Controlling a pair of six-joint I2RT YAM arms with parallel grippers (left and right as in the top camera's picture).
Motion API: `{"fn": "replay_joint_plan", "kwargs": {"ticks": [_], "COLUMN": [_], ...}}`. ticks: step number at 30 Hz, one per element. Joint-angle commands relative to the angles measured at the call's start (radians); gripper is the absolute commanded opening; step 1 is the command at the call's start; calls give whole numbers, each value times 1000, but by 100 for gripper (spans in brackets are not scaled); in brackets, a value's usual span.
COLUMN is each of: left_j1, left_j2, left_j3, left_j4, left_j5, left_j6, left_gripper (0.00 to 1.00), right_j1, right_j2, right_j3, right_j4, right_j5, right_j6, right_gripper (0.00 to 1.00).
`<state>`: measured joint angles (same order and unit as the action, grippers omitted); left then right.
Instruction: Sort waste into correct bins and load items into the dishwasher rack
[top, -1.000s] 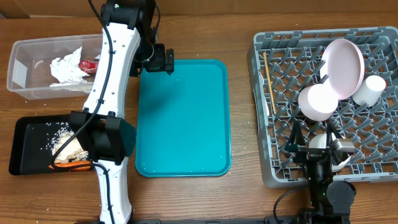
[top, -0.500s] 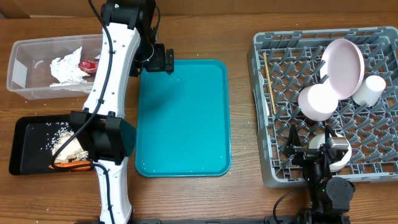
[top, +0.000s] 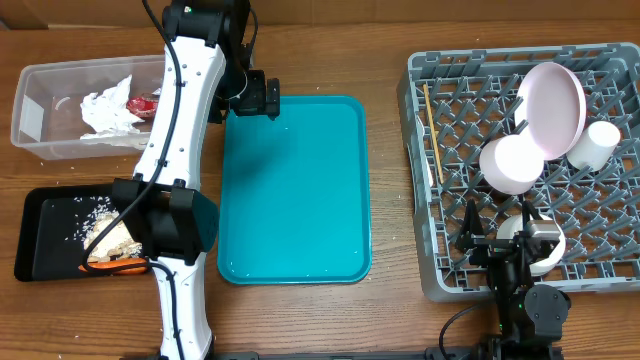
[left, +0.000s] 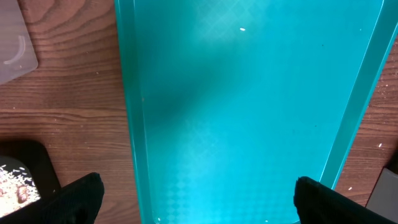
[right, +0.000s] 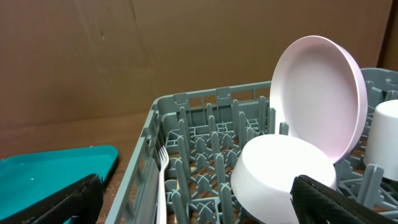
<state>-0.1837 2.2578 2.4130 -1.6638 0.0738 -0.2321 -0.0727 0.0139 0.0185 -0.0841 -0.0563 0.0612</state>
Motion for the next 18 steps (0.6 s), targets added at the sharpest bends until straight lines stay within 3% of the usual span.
{"fn": "replay_joint_plan", "kwargs": {"ticks": [1, 12, 18], "left_j1": [0, -8, -35], "left_j2": [-2, -3, -98], "left_j3": [5, 5, -15], "left_j4": [1, 1, 3], "left_j5": [-6, -6, -6], "left_j6": [11, 11, 11], "left_gripper": [100, 100, 100], "right_j1": [-6, -6, -6], "right_j2": [-11, -11, -11], "right_j3": [-11, -11, -11], "right_j4": [5, 5, 5], "right_j5": [-9, -9, -9], "right_j6": [-6, -6, -6], "right_gripper": [100, 100, 100]}}
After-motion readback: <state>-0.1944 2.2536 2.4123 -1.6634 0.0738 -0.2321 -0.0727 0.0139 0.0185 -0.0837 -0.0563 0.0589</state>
